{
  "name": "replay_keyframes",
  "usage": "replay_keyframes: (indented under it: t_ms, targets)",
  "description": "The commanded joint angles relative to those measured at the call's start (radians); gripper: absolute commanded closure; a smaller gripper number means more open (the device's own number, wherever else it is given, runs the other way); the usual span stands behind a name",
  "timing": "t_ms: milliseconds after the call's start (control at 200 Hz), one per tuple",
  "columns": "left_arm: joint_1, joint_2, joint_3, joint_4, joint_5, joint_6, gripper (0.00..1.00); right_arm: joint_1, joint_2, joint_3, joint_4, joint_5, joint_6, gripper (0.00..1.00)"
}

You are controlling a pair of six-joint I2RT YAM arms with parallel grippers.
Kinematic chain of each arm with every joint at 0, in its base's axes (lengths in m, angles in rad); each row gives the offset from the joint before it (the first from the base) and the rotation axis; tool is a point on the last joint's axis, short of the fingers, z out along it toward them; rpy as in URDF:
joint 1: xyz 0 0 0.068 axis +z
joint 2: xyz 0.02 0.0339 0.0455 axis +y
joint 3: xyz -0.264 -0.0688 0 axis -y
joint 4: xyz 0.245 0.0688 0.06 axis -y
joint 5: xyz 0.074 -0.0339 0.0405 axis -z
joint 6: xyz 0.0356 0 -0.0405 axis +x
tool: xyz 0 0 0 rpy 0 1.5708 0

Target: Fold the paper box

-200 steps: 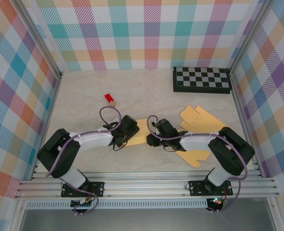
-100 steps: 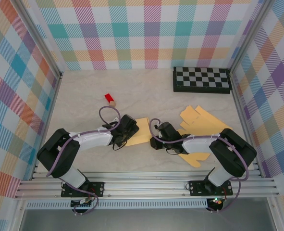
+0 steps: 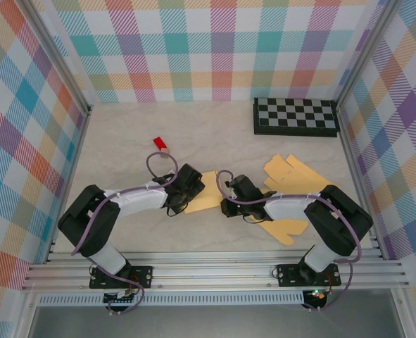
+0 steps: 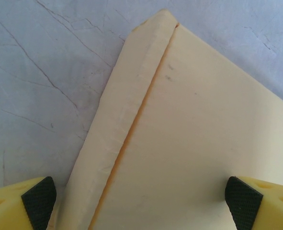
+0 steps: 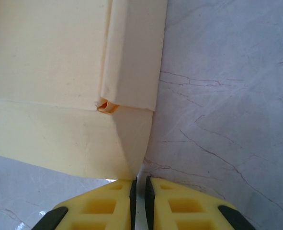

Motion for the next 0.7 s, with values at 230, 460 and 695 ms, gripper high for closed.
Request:
replay_keyframes:
  t_ms: [230, 460, 695]
  targets:
    - [-0.034, 0.093, -0.039, -0.11, 0.021, -0.127, 0.08, 0.01, 0.076, 0.03, -0.027, -0.061, 0.012, 0.86]
    - [-0.035, 0.13, -0.019, -0.124, -0.008, -0.132, 0.1, 0.009, 0.094, 0.04, -0.03, -0.056, 0.016, 0.86]
    - [-0.02, 0.165, -0.041, -0.14, -0.043, -0.098, 0.12, -0.006, 0.016, 0.049, -0.132, -0.031, 0.057, 0.8]
